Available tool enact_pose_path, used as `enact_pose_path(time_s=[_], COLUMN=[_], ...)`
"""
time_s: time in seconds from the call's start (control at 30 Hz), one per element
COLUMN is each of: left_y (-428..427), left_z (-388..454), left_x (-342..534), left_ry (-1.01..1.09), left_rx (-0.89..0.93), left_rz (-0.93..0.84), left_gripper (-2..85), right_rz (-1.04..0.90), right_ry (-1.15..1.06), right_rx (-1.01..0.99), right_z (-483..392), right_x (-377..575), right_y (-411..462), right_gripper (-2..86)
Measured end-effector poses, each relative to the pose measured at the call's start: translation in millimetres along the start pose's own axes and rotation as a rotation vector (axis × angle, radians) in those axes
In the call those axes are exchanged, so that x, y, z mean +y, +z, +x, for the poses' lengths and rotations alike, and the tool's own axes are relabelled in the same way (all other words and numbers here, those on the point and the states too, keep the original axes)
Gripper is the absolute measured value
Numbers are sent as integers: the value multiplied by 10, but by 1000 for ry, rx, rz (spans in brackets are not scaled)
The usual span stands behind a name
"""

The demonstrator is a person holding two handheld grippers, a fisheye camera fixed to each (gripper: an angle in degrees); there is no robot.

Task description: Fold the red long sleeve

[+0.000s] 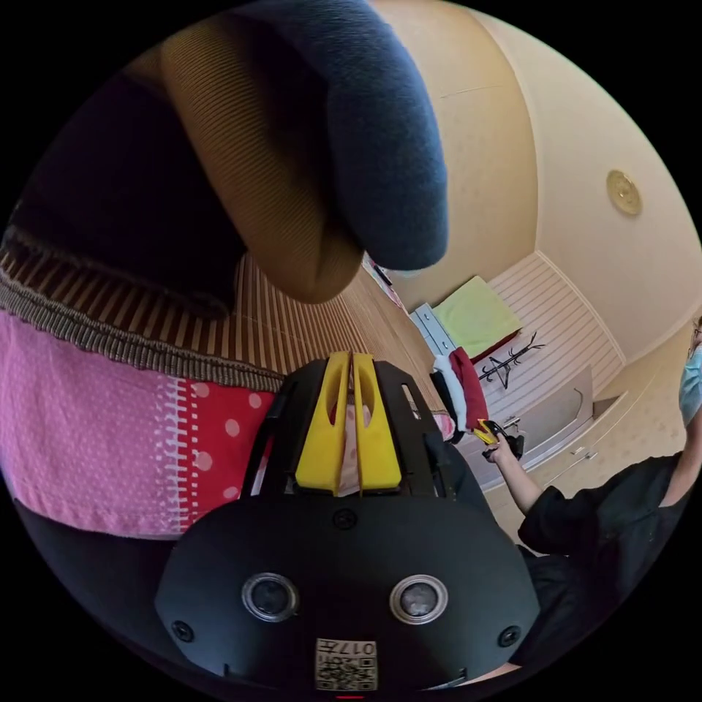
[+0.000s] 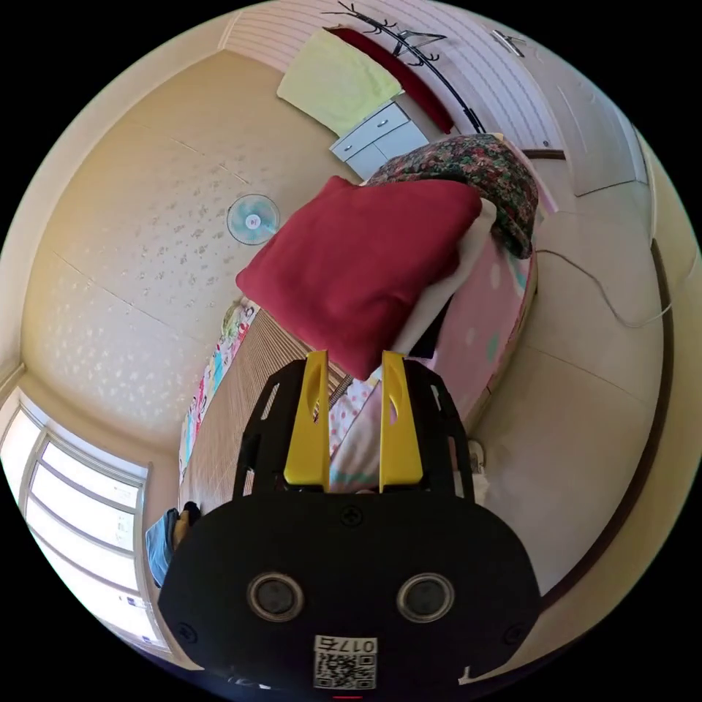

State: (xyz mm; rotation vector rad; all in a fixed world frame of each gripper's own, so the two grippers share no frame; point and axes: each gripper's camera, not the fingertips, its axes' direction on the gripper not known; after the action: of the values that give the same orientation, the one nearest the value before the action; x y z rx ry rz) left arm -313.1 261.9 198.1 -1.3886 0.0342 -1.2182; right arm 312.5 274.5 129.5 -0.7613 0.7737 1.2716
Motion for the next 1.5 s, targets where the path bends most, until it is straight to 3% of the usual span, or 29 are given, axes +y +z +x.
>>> enact_pose_path(time_s=[0.13,0.27,0.43,0.53,0.63,0.73,0.8,0.9,1.0,1.03,1.13,1.2,1.27,1.33,1.37,1.5], left_y=[-171,-315,-436,-491,-532,-550,-542,-505,-430,-413,-344,-287,-238,-183,-142,13], left_z=[-199,-309,-393,-469,-532,-551,-582,-640,-660,-660,-663,-666,-659,-643,-630,-607], left_x=[-104,-237,-341,-401,-419,-419,-444,-488,-523,-526,-518,-496,-469,-429,-398,-294], left_ry=[-25,-25,-14,-22,-29,-24,-17,-14,-4,-3,-4,-6,-1,12,23,44], left_rx=[55,58,45,54,59,43,39,49,42,39,25,17,8,-5,-15,-37], left_rz=[21,23,29,28,39,49,42,26,11,9,0,-9,-14,-14,-13,-14], left_gripper=[-10,-10,-10,-10,-10,-10,-10,-10,-10,-10,-10,-10,-10,-10,-10,-10], right_rz=[9,82,-121,-353,-611,-685,-652,-443,-197,-150,-307,-435,-352,-200,-228,-317], right_ry=[-242,-430,-727,-799,-811,-792,-772,-780,-758,-699,-586,-545,-492,-605,-686,-1037], right_rx=[103,-107,-296,-386,-352,-505,-539,-530,-382,-246,-87,-199,-285,-437,-510,-464], right_z=[-892,-1801,-2803,-2734,-2410,-2033,-1879,-1792,-1709,-1622,-1304,-1093,-940,-1104,-1303,-1854], right_x=[-59,94,862,1818,2793,3263,3197,2644,1976,1748,1339,1305,1392,1699,1881,2624], right_y=[100,-47,461,1093,1623,1558,1380,918,554,593,1124,1409,1281,840,718,640], right_gripper=[43,31,25,22,17,12,11,16,34,45,81,83,73,57,49,34])
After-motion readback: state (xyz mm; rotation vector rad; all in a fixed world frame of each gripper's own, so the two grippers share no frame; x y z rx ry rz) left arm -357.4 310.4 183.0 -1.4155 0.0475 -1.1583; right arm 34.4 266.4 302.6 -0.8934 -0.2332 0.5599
